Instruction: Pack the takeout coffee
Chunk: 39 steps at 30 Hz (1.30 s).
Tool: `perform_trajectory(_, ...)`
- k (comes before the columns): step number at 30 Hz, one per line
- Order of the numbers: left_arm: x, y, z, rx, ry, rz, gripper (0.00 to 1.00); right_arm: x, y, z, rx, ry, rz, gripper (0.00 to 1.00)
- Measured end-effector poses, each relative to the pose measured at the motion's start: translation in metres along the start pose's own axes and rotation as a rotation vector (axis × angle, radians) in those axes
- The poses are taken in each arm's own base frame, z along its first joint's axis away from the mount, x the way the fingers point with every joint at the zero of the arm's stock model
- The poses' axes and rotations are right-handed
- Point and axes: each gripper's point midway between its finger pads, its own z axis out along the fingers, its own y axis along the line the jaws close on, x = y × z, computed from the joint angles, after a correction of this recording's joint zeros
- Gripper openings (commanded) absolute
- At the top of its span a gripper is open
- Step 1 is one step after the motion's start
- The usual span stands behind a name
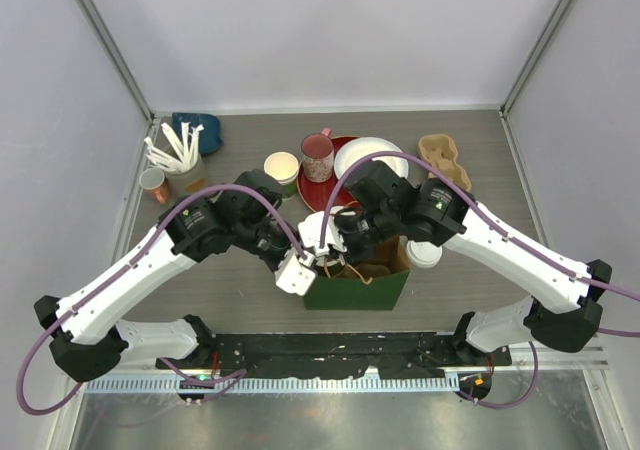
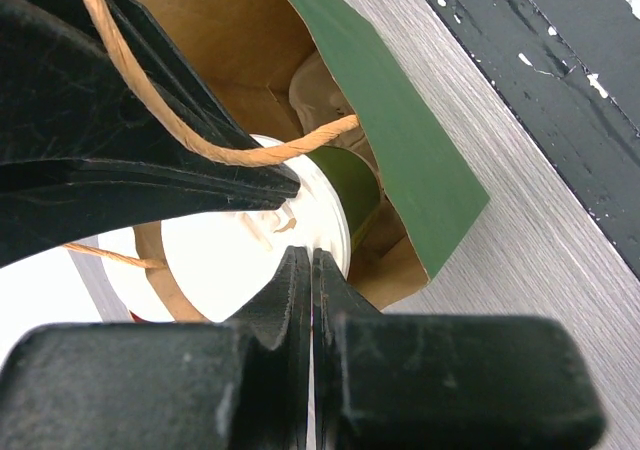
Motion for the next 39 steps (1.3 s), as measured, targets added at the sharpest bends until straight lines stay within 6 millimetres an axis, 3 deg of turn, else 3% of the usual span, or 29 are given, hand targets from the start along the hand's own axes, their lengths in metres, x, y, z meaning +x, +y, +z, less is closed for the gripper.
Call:
perform_trajectory(8, 0.003, -0.004, 0.002, -0.007, -0.008, 0.005, 0.0, 0.003, -0.001, 0.002, 0.016, 0.011, 0.018, 0.01)
perform_trajectory(11, 0.006, -0.005, 0.005, -0.019, -0.009, 0.011, 0.04, 0.006, -0.001, 0.005, 0.033, 0.017, 0.026, 0.01)
perform_trajectory(19, 0.015, 0.0, 0.007, -0.063, 0.029, 0.014, 0.31, 0.024, -0.008, 0.018, 0.102, 0.049, 0.106, 0.01)
perform_trajectory(24, 0.015, 0.005, 0.005, -0.096, 0.034, -0.008, 0.33, 0.02, -0.016, 0.018, 0.151, 0.024, 0.127, 0.01)
perform_trajectory(29, 0.014, 0.007, 0.003, -0.112, 0.035, -0.054, 0.46, 0.018, -0.018, 0.02, 0.18, -0.007, 0.149, 0.01)
perform_trajectory(39, 0.012, 0.018, -0.015, -0.218, 0.069, -0.139, 0.57, 0.008, -0.019, 0.009, 0.225, -0.065, 0.179, 0.01)
